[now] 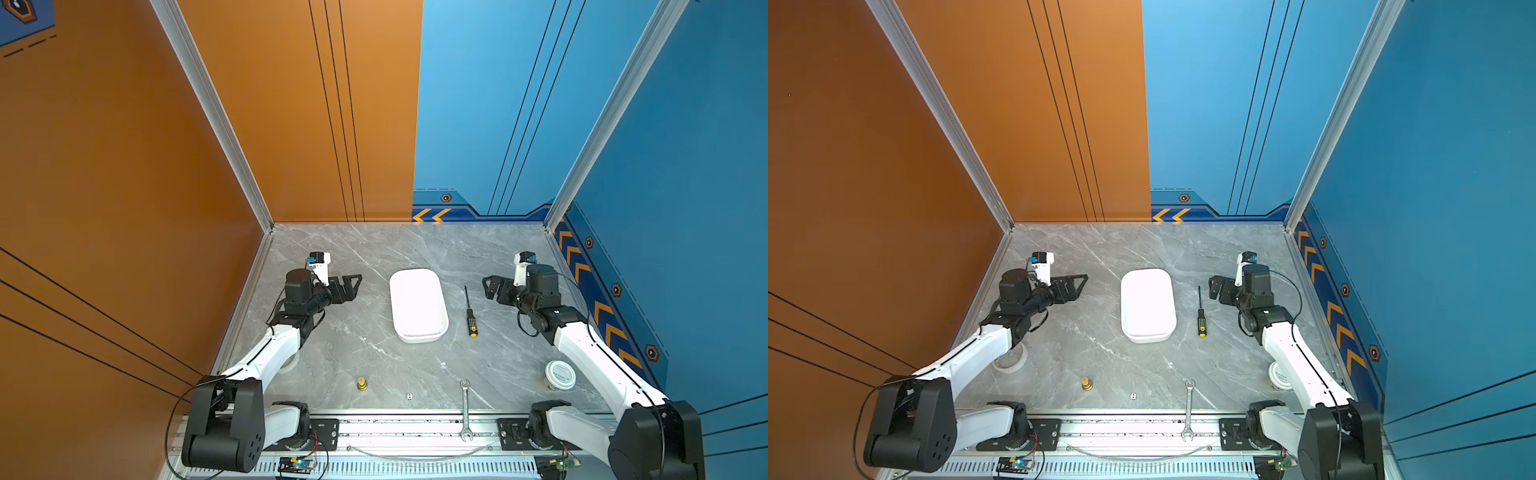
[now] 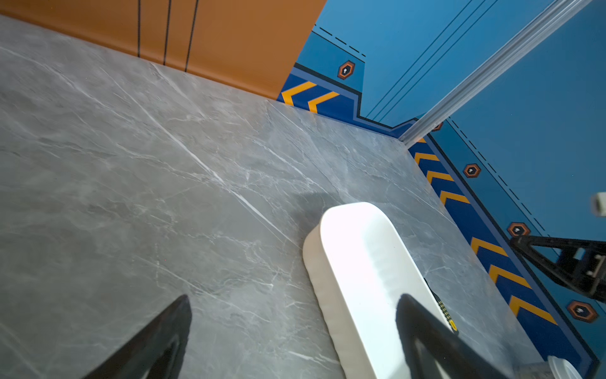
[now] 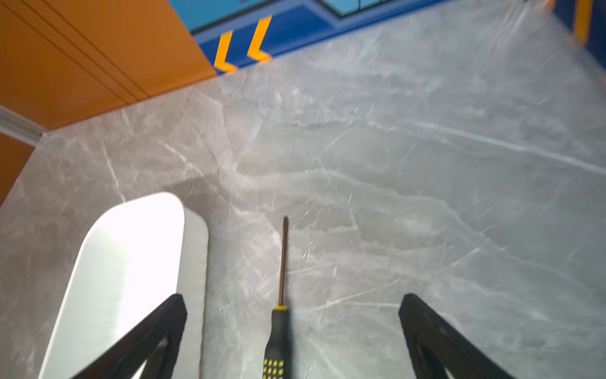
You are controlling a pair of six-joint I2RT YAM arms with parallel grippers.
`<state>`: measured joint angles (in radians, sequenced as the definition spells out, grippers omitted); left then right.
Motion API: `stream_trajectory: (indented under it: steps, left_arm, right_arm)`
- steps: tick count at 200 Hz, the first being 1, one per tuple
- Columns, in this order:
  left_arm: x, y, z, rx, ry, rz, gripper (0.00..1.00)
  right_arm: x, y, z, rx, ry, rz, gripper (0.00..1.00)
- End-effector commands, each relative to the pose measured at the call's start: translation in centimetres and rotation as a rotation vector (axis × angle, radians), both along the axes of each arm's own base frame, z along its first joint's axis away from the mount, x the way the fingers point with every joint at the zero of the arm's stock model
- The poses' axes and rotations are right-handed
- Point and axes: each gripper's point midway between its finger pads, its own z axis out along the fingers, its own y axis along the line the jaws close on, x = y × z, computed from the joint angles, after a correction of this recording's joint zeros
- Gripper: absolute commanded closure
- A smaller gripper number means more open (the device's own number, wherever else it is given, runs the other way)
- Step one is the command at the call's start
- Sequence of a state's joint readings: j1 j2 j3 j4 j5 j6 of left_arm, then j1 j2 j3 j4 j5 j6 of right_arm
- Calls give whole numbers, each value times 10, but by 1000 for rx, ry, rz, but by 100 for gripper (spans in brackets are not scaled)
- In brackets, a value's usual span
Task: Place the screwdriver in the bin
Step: 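Move the right gripper over the black-and-yellow screwdriver while the left arm lifts forward, then lower the right gripper and close it on the screwdriver handle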
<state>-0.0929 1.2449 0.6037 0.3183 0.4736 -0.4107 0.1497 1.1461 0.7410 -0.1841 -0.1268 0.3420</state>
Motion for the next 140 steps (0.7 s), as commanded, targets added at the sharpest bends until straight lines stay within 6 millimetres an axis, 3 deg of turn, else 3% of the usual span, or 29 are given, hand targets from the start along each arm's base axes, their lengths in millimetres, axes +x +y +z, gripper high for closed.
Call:
stream_trajectory:
  steps: [1, 72, 140]
  left_arm:
    - [-11, -23, -13, -66, 103, -79, 2]
    - [-31, -50, -43, -159, 290, -138, 2]
    - [-56, -56, -63, -45, 459, -154, 2]
  right_arm:
    - [-29, 18, -35, 45, 179, 36, 0]
    - [-47, 35, -85, -43, 351, 98, 6]
    - [-46, 45, -103, -143, 434, 121, 14]
